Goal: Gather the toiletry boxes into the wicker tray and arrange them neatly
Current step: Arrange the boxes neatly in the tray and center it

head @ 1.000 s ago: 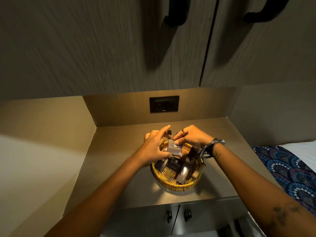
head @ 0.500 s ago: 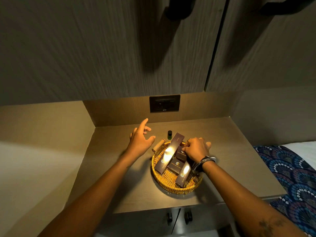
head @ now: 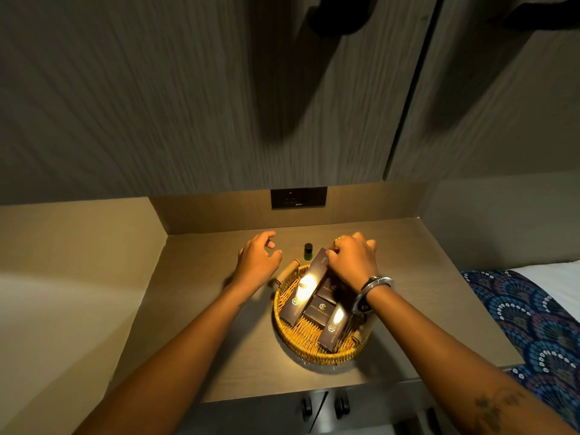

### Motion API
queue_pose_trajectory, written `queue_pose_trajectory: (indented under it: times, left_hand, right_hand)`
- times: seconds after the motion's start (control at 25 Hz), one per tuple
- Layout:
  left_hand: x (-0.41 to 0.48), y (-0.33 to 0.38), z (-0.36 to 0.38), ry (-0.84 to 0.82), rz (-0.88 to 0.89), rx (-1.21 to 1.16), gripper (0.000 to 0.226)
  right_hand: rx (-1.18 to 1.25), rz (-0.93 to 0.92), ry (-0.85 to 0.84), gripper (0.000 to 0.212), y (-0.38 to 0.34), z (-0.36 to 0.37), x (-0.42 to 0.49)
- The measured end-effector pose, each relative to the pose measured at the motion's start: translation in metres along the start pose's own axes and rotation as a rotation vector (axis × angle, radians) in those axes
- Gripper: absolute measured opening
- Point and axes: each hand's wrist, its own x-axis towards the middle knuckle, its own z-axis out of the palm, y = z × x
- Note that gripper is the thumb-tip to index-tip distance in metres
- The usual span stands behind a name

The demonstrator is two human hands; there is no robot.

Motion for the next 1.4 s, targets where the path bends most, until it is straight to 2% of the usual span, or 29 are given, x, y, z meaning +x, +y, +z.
queue_pose_trajectory:
  times: [0.08,0.24,0.32,0.4,0.48,0.68,0.92,1.16,1.4]
  left_hand:
    - [-0.002,-0.002,0.0,-0.017,0.01,0.048,0.037]
    - [-0.005,-0.005,0.0,-0.052,0.058,0.166,0.028]
    - [-0.004,-0.005,-0.001,-0.09,0.095,0.226,0.03]
    - [-0.001,-0.006,-0.004,-0.117,0.118,0.259,0.033]
    - [0.0,-0.006,-0.005,-0.126,0.114,0.26,0.035]
    - [-0.002,-0.01,0.007,-0.255,0.078,0.356,0.045]
    - [0.0,-0.006,0.021,-0.216,0.06,0.354,0.04]
    - [0.0,-0.004,0.022,-0.225,0.073,0.352,0.036]
    - [-0.007,-0.01,0.023,-0.194,0.09,0.304,0.037]
  right_hand:
    - [-0.03,-0.104,-0.064,0.022,-0.014,-0.002,0.026]
    - [-0.248,-0.17,-0.323,0.044,-0.038,0.012,0.07]
    - [-0.303,-0.186,-0.414,0.042,-0.04,0.022,0.083]
    - [-0.304,-0.203,-0.447,0.03,-0.041,0.029,0.089]
    - [-0.234,-0.197,-0.436,0.023,-0.043,0.028,0.091]
    - [-0.072,-0.146,-0.287,0.017,-0.022,-0.006,0.077]
    - [-0.187,-0.087,-0.44,0.011,0.018,-0.005,0.029]
    - [-0.295,-0.129,-0.346,0.01,0.021,0.011,0.022]
    - [-0.351,-0.2,-0.323,0.017,0.02,0.014,0.017]
